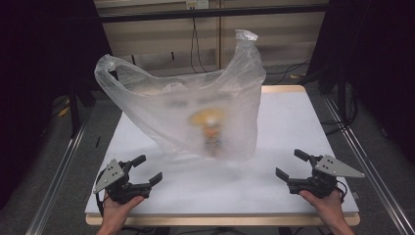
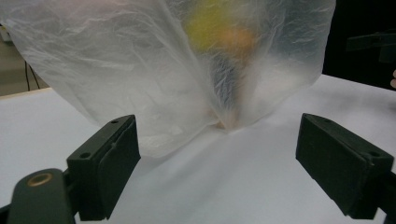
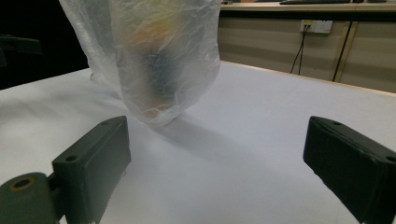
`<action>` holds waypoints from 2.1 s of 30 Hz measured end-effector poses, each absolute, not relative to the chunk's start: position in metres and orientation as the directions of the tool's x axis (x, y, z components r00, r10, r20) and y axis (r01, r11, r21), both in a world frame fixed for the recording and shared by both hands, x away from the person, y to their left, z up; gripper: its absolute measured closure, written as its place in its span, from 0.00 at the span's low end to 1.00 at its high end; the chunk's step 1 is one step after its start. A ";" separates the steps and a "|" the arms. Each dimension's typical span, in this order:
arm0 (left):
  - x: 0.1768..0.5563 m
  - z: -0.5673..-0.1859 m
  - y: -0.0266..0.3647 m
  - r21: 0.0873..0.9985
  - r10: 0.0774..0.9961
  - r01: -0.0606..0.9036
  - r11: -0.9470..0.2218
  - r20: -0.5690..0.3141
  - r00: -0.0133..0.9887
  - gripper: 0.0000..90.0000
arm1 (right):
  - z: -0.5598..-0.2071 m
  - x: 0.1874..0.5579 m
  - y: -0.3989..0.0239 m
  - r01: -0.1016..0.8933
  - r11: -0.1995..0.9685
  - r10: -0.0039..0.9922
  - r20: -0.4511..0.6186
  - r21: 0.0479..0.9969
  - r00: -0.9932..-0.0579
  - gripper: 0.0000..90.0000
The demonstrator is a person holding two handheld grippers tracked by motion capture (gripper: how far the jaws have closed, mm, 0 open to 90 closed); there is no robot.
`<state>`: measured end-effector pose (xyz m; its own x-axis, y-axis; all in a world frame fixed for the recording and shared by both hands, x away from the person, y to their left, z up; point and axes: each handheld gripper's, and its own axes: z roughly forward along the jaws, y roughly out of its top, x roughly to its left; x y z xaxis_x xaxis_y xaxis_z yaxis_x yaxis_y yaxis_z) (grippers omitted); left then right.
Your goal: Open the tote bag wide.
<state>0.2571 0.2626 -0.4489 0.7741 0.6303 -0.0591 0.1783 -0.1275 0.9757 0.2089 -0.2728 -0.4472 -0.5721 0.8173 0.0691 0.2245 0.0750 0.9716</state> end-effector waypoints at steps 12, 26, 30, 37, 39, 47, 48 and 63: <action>0.254 -0.442 0.261 0.975 0.623 0.194 -0.113 -0.082 0.778 0.53 | -0.444 0.211 -0.269 0.222 0.075 0.789 0.078 0.972 -0.609 0.45; 0.271 -0.418 0.245 0.963 0.530 0.233 -0.136 -0.128 0.839 0.93 | -0.432 0.229 -0.261 0.253 0.095 0.722 0.109 0.963 -0.683 0.99; 0.274 -0.408 0.241 0.965 0.519 0.223 -0.138 -0.122 0.846 0.99 | -0.423 0.238 -0.259 0.258 0.090 0.711 0.120 0.962 -0.693 1.00; 0.282 -0.387 0.237 0.975 0.504 0.186 -0.120 -0.101 0.858 1.00 | -0.403 0.255 -0.248 0.240 0.086 0.691 0.115 0.967 -0.714 1.00; 0.285 -0.380 0.236 0.979 0.506 0.172 -0.105 -0.096 0.857 1.00 | -0.397 0.260 -0.244 0.232 0.098 0.682 0.104 0.968 -0.724 1.00; 0.303 -0.359 0.231 0.987 0.489 0.139 -0.074 -0.086 0.868 1.00 | -0.375 0.272 -0.231 0.216 0.109 0.651 0.094 0.970 -0.753 1.00; 0.306 -0.357 0.230 0.988 0.488 0.135 -0.071 -0.084 0.869 1.00 | -0.373 0.274 -0.230 0.213 0.111 0.648 0.092 0.971 -0.756 1.00; 0.347 -0.306 0.205 0.996 0.476 0.086 -0.021 -0.066 0.877 1.00 | -0.345 0.305 -0.214 0.199 0.119 0.633 0.080 0.973 -0.770 1.00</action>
<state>0.3473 0.2053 -0.3055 0.8771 0.4758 -0.0657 0.0862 -0.0213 0.9960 0.3053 -0.2144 -0.3450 -0.7702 0.6327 0.0802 0.1993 0.1193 0.9727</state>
